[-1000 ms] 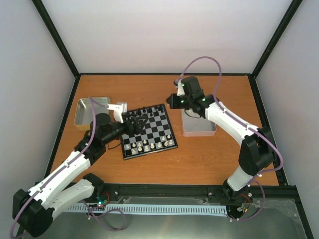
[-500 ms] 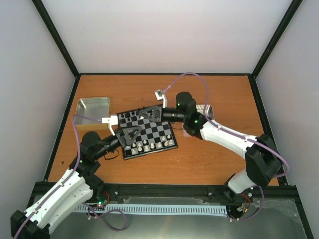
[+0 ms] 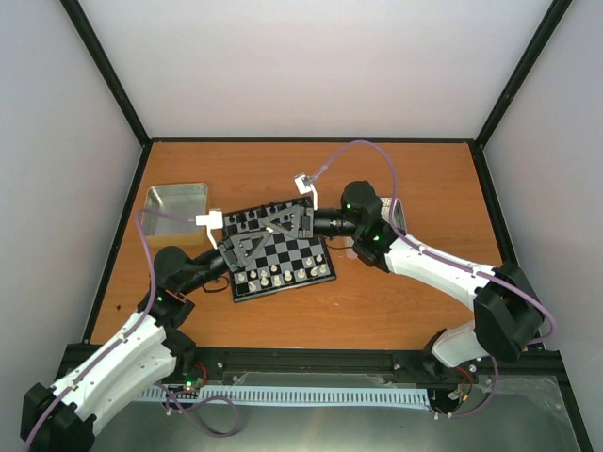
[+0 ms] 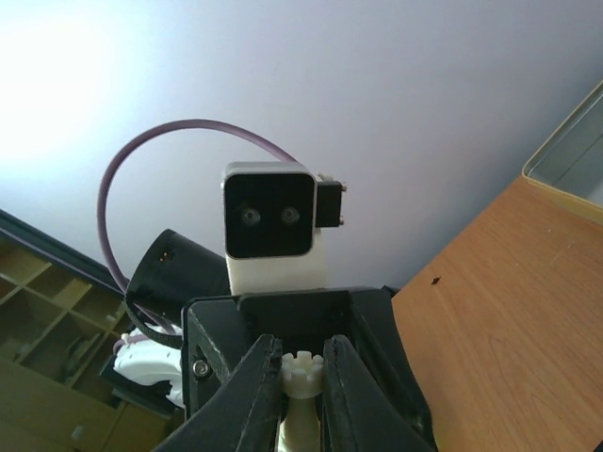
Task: Set up the chess pieces on the board
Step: Place the chess piece on the chessboard.
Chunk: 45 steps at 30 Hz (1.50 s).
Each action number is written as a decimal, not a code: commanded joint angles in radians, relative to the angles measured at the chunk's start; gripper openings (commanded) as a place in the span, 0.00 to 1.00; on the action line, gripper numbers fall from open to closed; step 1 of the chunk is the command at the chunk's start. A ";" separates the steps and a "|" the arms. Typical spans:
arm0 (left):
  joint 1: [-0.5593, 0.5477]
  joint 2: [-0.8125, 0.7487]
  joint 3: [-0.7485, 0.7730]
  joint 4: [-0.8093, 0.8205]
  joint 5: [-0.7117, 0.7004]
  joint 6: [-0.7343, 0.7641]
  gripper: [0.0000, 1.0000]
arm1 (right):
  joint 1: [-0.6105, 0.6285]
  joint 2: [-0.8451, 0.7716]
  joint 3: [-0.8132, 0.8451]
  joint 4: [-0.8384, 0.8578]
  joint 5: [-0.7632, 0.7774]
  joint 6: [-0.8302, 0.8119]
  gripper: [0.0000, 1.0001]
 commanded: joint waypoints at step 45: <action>0.009 0.121 0.406 -0.771 0.048 0.870 0.06 | 0.021 -0.009 0.312 -0.812 0.042 -0.490 0.45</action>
